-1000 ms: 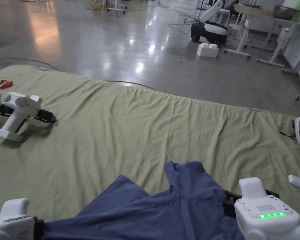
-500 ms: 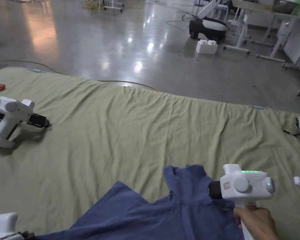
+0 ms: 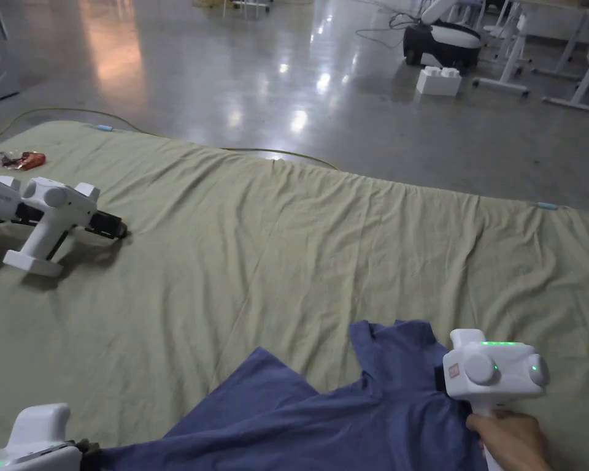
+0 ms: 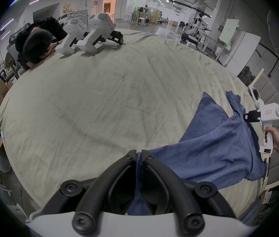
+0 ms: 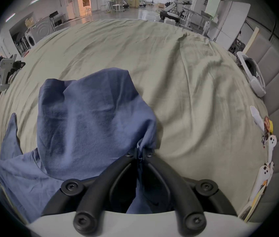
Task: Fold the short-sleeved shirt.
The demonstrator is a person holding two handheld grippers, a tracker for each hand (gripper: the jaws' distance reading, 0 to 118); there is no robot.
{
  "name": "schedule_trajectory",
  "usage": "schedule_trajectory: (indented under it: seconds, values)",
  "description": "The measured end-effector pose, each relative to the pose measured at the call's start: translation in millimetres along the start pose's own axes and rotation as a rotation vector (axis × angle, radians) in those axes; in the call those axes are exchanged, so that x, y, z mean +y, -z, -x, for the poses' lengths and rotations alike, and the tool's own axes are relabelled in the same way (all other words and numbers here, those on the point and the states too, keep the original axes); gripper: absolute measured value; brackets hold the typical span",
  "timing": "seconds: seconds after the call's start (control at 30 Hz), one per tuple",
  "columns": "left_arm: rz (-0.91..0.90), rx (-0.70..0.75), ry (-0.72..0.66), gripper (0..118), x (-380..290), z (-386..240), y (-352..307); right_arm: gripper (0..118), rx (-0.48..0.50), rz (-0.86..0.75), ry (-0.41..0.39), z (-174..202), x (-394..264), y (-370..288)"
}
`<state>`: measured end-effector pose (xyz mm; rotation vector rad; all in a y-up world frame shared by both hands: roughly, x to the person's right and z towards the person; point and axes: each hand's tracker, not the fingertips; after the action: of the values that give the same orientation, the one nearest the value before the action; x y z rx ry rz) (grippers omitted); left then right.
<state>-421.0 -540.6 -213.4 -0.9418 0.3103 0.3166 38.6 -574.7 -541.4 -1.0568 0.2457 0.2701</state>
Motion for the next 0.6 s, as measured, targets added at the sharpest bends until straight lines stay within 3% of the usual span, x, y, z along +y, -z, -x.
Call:
schedule_trajectory:
  seconds: [0.2, 0.6]
  values:
    - [-0.036, -0.009, -0.002, 8, 7, 0, -5, 6, 0.024, -0.178, 0.066, -16, -8, -39]
    - [-0.235, -0.095, 0.038, 8, 52, -15, -71, 6, -0.022, -0.538, 0.092, -33, -37, -205]
